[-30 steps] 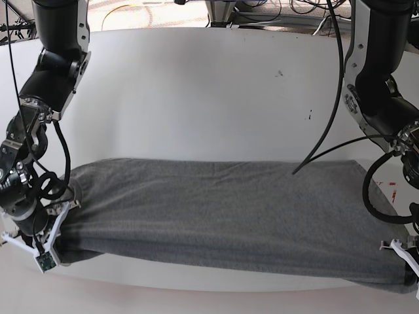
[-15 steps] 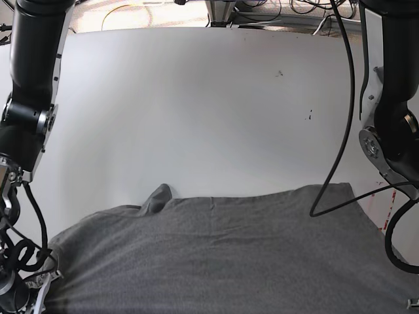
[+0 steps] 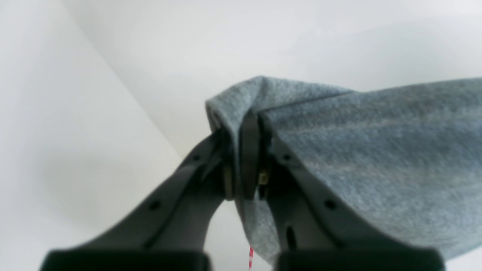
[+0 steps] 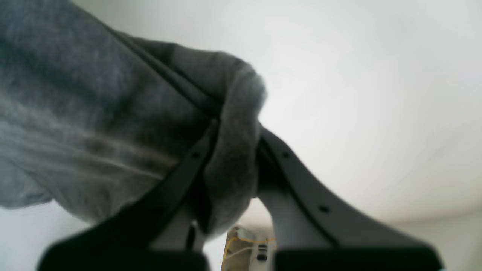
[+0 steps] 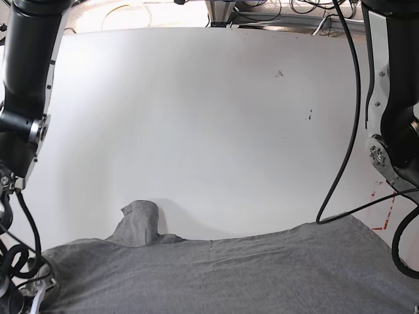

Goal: Fold the T-shirt properly

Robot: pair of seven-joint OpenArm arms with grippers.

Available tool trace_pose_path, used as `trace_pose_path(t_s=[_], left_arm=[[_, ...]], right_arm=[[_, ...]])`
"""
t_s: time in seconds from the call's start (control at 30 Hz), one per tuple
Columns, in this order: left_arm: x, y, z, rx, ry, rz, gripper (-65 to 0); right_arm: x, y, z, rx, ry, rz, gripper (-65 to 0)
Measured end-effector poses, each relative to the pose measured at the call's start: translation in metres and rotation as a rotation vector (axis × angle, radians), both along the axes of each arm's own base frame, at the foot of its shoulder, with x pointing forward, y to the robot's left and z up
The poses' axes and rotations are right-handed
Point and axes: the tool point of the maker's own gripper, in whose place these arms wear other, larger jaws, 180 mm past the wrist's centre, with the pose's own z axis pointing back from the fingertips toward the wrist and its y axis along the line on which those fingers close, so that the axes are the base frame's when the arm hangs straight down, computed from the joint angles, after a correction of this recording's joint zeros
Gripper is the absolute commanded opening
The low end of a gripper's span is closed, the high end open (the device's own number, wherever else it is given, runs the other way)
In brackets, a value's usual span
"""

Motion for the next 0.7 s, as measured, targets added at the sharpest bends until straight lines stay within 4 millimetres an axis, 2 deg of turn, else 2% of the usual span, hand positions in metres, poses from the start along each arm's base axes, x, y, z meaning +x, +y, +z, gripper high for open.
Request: trace_pose_path(t_s=[0.13,0.47,0.57,0.7], left_arm=[[-0.003,0.001,-0.036,0.018,0.078,0.022,-65.0],[-0.033,-0.011,-0.125,0.151,0.246,0.021,-65.0],[-0.047,-0.013,-0.157,0.190,0.307,0.015,-65.0],[-0.084,0.006,-0.220,0.178,0.482,0.081,-65.0]], right_arm=[[-0.011,0.007,-0.048,0.005,0.068,0.017,-64.8],[-0.063,0.002,-0.167,0.097,0.245,-0.029,-64.8],[-0.081,0.004,-0.200,0.151,0.300,-0.043,-64.8],[-0.110,0.010,-0.252,0.218,0.407,-0.055,-64.8]])
